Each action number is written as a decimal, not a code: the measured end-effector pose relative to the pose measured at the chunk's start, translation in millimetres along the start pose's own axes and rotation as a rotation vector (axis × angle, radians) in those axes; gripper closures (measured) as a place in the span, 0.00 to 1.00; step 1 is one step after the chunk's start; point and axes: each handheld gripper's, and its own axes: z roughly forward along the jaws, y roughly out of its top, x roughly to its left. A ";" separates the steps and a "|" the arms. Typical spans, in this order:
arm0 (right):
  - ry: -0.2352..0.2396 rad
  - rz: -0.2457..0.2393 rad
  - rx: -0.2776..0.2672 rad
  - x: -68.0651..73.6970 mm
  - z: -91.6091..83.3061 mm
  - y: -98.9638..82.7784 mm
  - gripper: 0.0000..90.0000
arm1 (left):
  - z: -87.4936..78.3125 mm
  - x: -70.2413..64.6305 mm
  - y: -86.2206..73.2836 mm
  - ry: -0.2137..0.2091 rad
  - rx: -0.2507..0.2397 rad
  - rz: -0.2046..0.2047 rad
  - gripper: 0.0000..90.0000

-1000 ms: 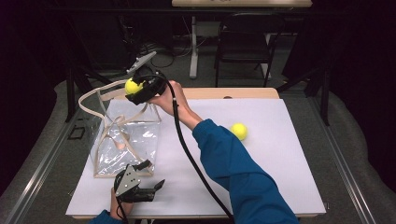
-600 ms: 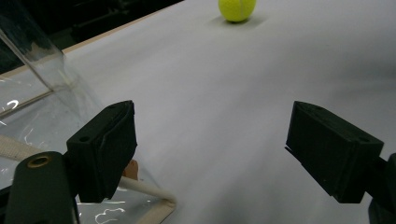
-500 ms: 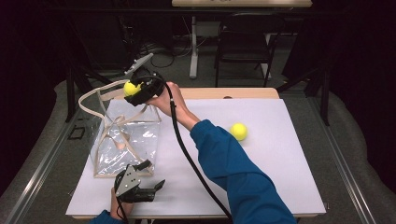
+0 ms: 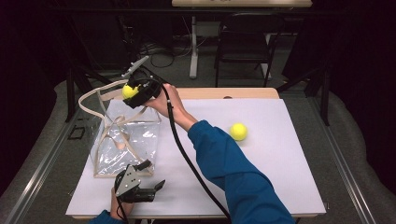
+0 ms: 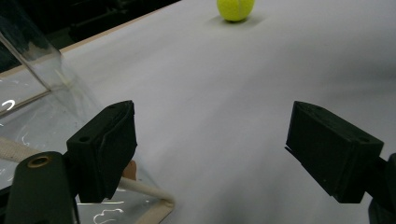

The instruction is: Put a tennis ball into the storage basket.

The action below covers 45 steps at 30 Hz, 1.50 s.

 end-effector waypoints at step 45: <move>-0.001 -0.017 0.080 11.6 17.2 1.6 0.14 | 0.1 0.7 0.2 -0.008 0.001 0.000 0.18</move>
